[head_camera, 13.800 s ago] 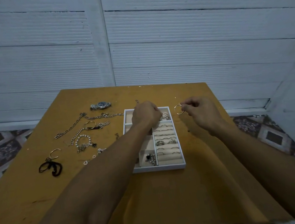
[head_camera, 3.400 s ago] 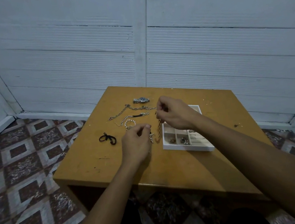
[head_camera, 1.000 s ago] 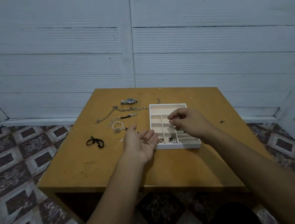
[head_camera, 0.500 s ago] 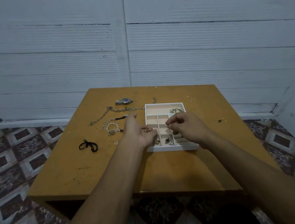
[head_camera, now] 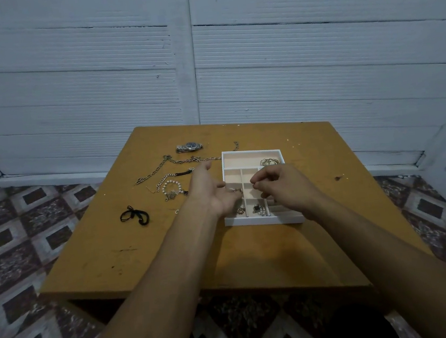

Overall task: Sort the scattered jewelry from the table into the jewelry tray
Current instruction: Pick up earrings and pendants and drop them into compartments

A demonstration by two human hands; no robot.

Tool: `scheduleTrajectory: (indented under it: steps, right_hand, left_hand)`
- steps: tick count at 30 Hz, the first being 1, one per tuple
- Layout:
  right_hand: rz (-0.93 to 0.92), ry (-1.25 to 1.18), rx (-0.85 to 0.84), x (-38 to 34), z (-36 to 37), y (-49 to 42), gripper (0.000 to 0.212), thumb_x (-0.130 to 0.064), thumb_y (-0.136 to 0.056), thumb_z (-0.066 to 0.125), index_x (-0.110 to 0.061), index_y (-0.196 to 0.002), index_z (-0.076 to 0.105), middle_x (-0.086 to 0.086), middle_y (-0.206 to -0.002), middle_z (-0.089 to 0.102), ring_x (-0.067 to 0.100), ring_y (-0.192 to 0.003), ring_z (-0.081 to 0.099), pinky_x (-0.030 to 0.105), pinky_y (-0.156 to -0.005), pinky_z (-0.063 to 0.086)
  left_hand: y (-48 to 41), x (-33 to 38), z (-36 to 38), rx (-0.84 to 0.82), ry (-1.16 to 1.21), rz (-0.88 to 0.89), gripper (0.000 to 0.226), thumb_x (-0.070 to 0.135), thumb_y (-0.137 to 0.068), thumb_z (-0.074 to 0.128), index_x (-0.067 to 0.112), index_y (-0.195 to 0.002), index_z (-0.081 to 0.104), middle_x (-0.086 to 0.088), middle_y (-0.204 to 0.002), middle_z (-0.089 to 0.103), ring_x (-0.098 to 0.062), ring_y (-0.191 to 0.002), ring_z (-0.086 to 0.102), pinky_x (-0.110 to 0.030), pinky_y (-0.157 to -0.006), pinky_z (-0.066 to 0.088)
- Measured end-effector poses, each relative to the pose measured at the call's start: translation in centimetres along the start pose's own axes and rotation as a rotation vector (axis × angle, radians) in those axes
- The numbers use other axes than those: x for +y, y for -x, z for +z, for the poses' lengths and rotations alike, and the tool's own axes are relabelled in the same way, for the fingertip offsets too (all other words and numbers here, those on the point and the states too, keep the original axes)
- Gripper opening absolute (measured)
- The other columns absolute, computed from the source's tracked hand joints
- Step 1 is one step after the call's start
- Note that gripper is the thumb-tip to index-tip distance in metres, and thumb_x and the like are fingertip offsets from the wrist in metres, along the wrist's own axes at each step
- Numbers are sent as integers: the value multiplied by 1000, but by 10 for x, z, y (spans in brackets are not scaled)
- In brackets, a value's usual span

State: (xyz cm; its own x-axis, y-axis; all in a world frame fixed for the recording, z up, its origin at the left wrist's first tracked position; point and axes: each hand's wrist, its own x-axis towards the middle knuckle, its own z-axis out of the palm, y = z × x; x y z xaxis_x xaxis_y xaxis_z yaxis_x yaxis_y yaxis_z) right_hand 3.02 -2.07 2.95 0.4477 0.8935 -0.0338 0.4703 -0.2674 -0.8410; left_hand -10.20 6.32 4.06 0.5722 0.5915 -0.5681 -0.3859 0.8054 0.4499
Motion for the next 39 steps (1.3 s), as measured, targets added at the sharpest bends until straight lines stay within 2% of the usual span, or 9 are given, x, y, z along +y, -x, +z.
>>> scheduleTrajectory:
  steps: [6, 11, 13, 17, 22, 27, 32, 35, 39]
  right_hand:
    - [9, -46, -10, -8, 8, -3, 17, -12, -90, 58, -20, -102, 67, 6, -86, 69, 12, -70, 65, 10, -44, 40]
    - [-14, 3, -58, -16, 22, -7, 20, -13, -88, 57, -23, -103, 67, 5, -88, 72, 19, -78, 70, 40, -68, 57]
    - [-36, 5, -73, -19, 28, -9, 19, -11, -88, 57, -22, -100, 67, 7, -86, 73, 19, -77, 71, 44, -71, 57]
    - [-94, 73, -94, -27, 41, -15, 18, -10, -87, 57, -19, -96, 70, 10, -90, 71, 22, -76, 68, 38, -70, 55]
    - [-142, 181, -145, -41, 58, -27, 15, -9, -85, 60, -19, -90, 70, -3, -80, 67, 16, -75, 64, 34, -75, 53]
    - [-179, 276, -170, -55, 81, -48, 14, -11, -82, 65, -20, -91, 70, -6, -79, 63, 12, -73, 59, 25, -70, 45]
    - [-211, 420, -156, -66, 110, -72, 9, -13, -85, 64, -15, -89, 71, 1, -89, 66, 16, -82, 59, 24, -67, 43]
    - [-188, 483, -143, -69, 131, -88, 6, -19, -86, 65, -22, -81, 66, 3, -92, 69, 18, -84, 60, 26, -68, 42]
    - [-114, 545, -126, -66, 151, -105, 14, -25, -87, 65, -12, -89, 70, 6, -92, 69, 22, -86, 63, 34, -75, 53]
  left_hand:
    - [14, 9, -33, 38, -116, 127, 54, 31, -93, 54, 4, -137, 38, -27, -136, 45, -39, -119, 52, -45, -102, 46]
    - [32, 31, -72, 78, -324, 249, 29, 30, -96, 51, 6, -111, 55, -17, -117, 64, -29, -102, 65, -37, -77, 55]
    - [40, 40, -85, 81, -385, 285, 26, 31, -96, 50, 8, -107, 56, -14, -111, 67, -26, -94, 68, -35, -69, 56]
    - [55, 56, -105, 170, -651, 428, 22, 28, -97, 48, 11, -102, 62, -11, -103, 69, -22, -83, 66, -30, -64, 54]
    - [56, 70, -120, 252, -1139, 647, 17, 26, -95, 55, 17, -94, 68, -2, -97, 69, -16, -83, 63, -33, -76, 52]
    - [43, 77, -121, 291, -1445, 816, 9, 21, -93, 58, 20, -90, 66, 5, -80, 63, -12, -71, 58, -23, -62, 47]
    - [23, 88, -121, 381, -1586, 890, 7, 21, -92, 59, 21, -94, 66, 13, -77, 58, 0, -69, 51, -14, -56, 38]
    - [14, 91, -125, 385, -1634, 901, 9, 23, -92, 60, 21, -97, 66, 10, -81, 60, -2, -74, 54, -16, -60, 41]
    - [5, 92, -130, 360, -1668, 943, 13, 24, -91, 60, 20, -100, 68, 7, -89, 65, -8, -82, 59, -23, -68, 49]
